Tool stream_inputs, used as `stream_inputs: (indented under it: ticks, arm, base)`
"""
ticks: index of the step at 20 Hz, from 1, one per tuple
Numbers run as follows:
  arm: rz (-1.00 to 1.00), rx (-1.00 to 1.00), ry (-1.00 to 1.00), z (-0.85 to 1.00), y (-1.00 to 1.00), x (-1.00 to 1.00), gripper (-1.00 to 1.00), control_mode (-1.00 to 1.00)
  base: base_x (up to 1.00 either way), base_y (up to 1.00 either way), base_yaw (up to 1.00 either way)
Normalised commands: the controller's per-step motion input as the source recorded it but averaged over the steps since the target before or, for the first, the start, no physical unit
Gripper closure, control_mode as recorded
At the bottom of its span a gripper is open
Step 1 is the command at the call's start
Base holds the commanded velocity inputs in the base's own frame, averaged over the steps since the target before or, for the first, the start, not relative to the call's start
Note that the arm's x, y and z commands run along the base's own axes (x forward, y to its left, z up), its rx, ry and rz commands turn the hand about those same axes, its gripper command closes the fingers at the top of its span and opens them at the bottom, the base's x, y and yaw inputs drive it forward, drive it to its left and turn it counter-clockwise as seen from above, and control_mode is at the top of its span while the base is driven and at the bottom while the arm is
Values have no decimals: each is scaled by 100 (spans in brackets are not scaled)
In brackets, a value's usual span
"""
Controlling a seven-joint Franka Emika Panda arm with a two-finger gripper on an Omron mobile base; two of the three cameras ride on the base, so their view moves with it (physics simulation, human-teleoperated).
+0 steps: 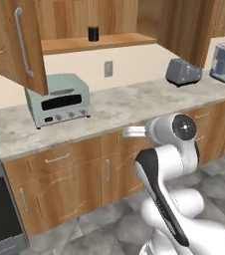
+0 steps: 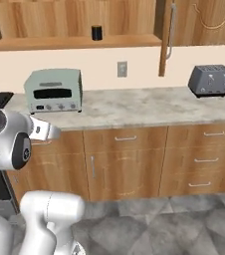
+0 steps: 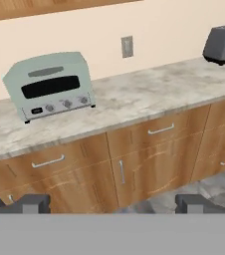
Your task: Open the cabinet directly in front. Then move the liquor and the mug to the dining counter with the candle on it.
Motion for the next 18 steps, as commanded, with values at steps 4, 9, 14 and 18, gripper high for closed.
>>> stream_inputs:
  ticks: [4, 9, 14, 18]
  arm:
    - [0, 0, 0, 0, 0, 0, -100, 100]
    - [0, 0, 0, 0, 0, 0, -100, 100]
    - [0, 0, 0, 0, 0, 0, -100, 100]
    - [0, 0, 0, 0, 0, 0, -100, 100]
  base:
    - [-4, -20, 12]
    - [89, -72, 7]
    - [93, -91, 12]
    - [95, -7, 1]
